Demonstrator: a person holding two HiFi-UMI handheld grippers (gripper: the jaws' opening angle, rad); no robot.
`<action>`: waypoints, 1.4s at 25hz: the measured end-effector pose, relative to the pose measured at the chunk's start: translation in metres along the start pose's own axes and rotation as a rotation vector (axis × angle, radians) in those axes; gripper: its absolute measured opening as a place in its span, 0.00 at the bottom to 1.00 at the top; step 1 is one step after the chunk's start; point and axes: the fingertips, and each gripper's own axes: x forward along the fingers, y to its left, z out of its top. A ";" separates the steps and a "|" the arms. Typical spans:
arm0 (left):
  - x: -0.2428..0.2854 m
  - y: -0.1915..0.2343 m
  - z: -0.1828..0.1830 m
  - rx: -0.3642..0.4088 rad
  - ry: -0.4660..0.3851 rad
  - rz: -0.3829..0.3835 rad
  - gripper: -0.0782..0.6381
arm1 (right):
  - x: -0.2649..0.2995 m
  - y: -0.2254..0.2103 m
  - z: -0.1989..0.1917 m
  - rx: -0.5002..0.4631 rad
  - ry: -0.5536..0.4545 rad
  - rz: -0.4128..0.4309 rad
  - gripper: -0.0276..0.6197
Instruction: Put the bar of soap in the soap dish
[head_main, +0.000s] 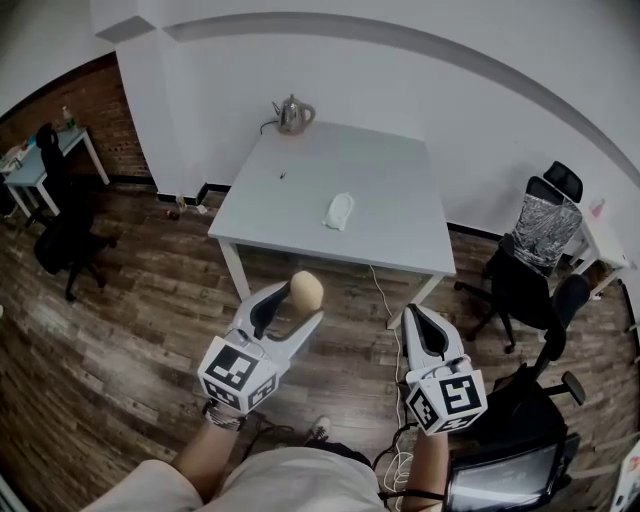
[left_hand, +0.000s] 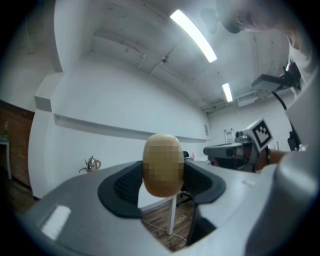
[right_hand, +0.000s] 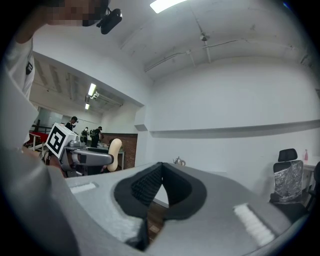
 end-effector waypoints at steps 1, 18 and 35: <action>0.003 0.001 0.000 0.000 0.002 0.003 0.49 | 0.003 -0.003 0.000 0.006 -0.004 0.002 0.05; 0.065 -0.003 0.005 0.017 0.007 0.063 0.49 | 0.027 -0.065 0.001 0.006 0.010 0.062 0.05; 0.080 -0.010 0.000 0.010 0.025 0.088 0.49 | 0.037 -0.087 -0.017 0.046 0.047 0.074 0.05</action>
